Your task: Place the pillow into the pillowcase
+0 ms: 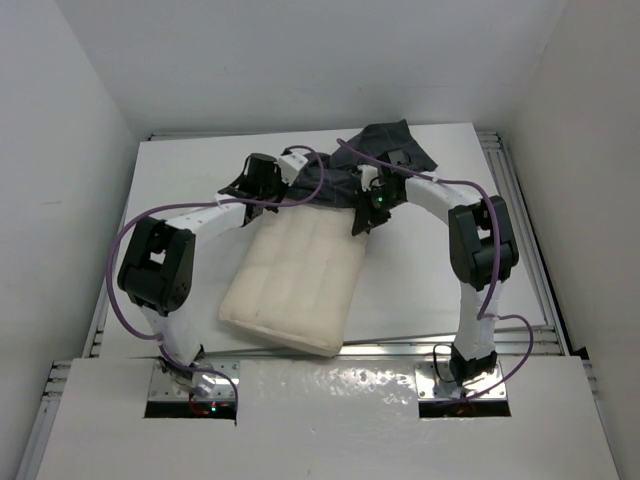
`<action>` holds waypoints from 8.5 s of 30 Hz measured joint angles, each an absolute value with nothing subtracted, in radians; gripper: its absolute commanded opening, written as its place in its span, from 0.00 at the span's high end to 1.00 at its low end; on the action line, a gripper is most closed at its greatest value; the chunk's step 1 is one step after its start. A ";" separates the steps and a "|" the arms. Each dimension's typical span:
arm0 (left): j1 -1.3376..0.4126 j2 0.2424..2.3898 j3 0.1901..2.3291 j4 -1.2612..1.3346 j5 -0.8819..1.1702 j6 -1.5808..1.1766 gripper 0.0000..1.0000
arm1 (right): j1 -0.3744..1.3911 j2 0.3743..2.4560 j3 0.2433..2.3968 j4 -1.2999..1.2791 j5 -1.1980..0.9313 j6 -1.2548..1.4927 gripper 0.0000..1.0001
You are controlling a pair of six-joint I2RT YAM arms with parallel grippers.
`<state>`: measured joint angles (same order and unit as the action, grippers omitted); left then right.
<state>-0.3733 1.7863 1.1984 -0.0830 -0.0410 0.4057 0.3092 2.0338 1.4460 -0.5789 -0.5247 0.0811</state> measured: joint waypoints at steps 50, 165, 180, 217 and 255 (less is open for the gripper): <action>-0.385 1.532 1.134 -0.459 0.102 0.461 1.00 | 0.473 1.621 0.743 0.155 -0.368 1.007 1.00; -0.733 1.480 1.421 -0.788 0.254 0.725 1.00 | 0.434 1.524 0.825 0.465 -0.453 1.083 1.00; -0.575 1.427 1.326 -0.665 -0.078 0.466 0.27 | 0.340 1.674 0.792 0.386 -0.289 1.138 0.39; -0.522 1.465 0.899 -0.377 -0.239 0.412 1.00 | 1.304 1.680 1.019 -0.018 0.532 0.210 0.05; -0.524 1.440 1.274 -0.558 -0.393 0.772 1.00 | 1.001 1.552 1.121 -0.135 0.597 0.273 1.00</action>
<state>-0.5243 1.4399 1.2739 -0.5579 -0.3931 0.7715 1.0008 1.5517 1.1210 -0.1352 0.5968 0.2729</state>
